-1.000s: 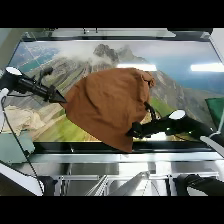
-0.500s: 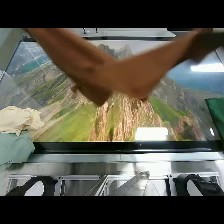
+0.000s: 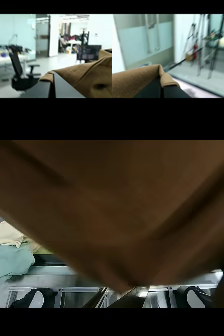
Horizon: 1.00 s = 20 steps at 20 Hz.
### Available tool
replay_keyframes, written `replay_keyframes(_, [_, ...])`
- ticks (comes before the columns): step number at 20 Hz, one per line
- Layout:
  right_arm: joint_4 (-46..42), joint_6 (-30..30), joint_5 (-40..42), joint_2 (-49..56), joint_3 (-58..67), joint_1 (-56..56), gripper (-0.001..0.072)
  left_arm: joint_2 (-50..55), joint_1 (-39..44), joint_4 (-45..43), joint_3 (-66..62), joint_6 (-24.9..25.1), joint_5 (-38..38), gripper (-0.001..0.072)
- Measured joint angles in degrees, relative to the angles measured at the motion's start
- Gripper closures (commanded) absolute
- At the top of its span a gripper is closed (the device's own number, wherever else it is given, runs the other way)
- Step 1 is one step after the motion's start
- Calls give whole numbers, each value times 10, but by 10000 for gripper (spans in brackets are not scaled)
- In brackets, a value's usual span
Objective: Fold the shirts.
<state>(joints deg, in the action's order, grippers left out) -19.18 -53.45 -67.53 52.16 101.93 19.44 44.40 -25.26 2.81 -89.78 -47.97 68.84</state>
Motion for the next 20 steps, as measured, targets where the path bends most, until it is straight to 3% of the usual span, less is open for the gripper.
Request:
replay_keyframes(4, [-19, 4, -22, 180, 7, -126, 696, 127, 98, -90, 57, -13, 5, 688])
replay_keyframes(8, [-81, 6, 50, 382, 9, -229, 695, 299, 177, -188, 90, -3, -29, 692])
replay_keyframes(9, [-85, 3, 72, 422, 10, -240, 631, 342, 183, -200, 91, 2, -36, 662])
replay_keyframes(10, [-85, -1, 93, 459, 14, -246, 288, 379, 182, -209, 86, 7, -38, 403])
replay_keyframes(11, [-84, -5, 109, 486, 19, -248, 102, 416, 177, -217, 73, 12, -40, 197])
replay_keyframes(12, [-80, -6, 120, 506, 25, -246, 104, 443, 168, -222, 58, 15, -37, -9])
replay_keyframes(13, [-77, -8, 123, 517, 30, -240, 204, 469, 156, -224, 38, 16, -30, -10])
replay_keyframes(14, [-73, -11, 121, 520, 34, -231, 401, 490, 145, -229, 19, 15, -24, -10])
replay_keyframes(15, [-71, -21, 111, 520, 37, -216, 404, 508, 131, -237, -2, 11, -17, -10])
replay_keyframes(16, [-72, -30, 87, 516, 38, -197, 362, 524, 117, -249, -23, 0, -16, -10])
replay_keyframes(20, [-76, -85, -68, 490, 18, -113, 377, 581, 87, -343, -98, -52, 15, -9])
